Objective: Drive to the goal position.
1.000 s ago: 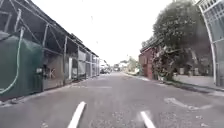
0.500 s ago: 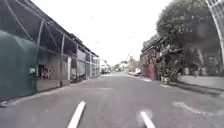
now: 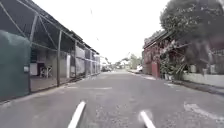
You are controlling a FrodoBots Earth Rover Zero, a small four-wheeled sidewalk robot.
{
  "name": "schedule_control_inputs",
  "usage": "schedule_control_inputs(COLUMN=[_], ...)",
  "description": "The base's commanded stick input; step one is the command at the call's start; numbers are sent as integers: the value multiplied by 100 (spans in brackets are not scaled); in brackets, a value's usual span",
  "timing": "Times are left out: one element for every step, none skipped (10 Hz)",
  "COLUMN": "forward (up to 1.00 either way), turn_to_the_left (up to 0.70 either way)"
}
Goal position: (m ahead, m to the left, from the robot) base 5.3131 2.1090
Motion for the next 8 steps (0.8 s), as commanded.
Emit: schedule_control_inputs(forward=[70,70,70,70,70,70,70,70], turn_to_the_left=[0,0,0,0,0,0,0,0])
